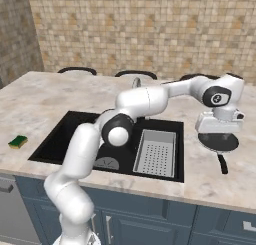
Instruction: Pick the pan and sponge and place them into the sink. Then turn on the water.
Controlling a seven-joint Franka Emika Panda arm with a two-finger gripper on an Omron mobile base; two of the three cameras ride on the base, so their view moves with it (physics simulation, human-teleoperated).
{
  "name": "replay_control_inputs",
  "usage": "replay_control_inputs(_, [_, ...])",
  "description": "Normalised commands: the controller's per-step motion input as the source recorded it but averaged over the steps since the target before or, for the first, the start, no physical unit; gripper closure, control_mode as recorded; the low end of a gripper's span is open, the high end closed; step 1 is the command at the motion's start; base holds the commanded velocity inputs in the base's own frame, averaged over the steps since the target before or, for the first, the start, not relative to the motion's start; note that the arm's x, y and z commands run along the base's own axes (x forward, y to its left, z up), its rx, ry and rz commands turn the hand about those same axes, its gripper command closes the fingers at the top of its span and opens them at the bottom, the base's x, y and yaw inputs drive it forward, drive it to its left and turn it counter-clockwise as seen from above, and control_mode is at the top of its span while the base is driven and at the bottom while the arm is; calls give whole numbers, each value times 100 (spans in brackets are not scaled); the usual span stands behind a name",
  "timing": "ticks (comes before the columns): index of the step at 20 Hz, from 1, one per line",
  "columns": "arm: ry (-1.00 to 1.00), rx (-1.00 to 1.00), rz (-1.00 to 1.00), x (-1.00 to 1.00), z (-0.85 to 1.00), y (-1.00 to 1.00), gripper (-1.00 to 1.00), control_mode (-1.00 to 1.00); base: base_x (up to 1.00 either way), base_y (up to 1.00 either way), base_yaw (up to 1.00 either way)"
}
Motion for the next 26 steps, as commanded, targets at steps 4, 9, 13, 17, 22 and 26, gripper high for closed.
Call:
replay_control_inputs(4, [3,-4,0,9,-30,-15,-100,-100,0,0,0])
replay_control_inputs(9, [-3,-2,-1,0,-40,-11,-100,-100,0,0,0])
replay_control_inputs(13, [-7,0,-2,0,-37,-10,-100,-100,0,0,0])
replay_control_inputs(17, [-8,-3,-1,0,-28,-2,-100,-100,0,0,0])
replay_control_inputs(22, [-5,-11,-3,3,-24,0,-100,-100,0,0,0])
replay_control_inputs(26, [-1,-14,-4,4,-24,0,-100,-100,0,0,0])
